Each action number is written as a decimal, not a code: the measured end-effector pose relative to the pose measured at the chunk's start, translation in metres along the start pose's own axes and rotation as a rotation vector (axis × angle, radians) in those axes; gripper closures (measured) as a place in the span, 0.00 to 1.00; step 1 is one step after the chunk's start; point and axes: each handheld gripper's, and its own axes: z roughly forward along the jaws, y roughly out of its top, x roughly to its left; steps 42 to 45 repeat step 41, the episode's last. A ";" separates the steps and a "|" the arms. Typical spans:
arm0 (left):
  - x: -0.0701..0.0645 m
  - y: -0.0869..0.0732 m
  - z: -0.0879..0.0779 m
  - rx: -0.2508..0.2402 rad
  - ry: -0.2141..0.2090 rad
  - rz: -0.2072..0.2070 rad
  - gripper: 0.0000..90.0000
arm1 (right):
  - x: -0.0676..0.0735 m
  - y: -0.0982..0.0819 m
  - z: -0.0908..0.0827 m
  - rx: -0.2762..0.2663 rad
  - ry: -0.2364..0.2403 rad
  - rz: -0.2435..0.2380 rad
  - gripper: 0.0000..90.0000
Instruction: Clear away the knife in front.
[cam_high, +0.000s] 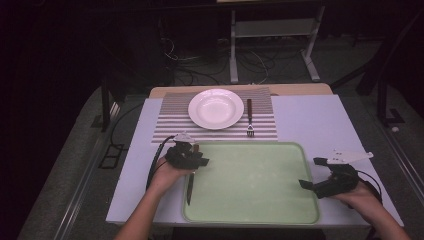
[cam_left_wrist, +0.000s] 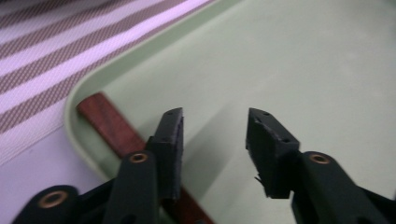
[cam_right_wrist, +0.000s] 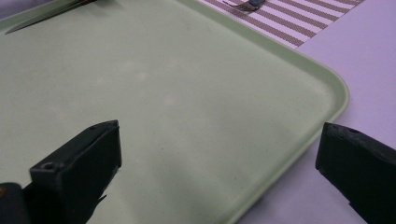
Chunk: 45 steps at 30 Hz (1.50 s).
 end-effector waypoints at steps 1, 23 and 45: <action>-0.002 0.001 -0.002 -0.014 -0.005 0.007 0.57 | 0.000 0.000 0.000 0.000 0.001 -0.001 0.00; -0.015 -0.016 -0.048 -0.170 0.092 0.088 0.00 | 0.001 0.000 -0.002 -0.018 0.013 0.003 0.00; -0.016 -0.034 -0.054 -0.170 0.102 0.089 0.00 | 0.000 -0.001 -0.003 -0.027 0.007 0.011 0.00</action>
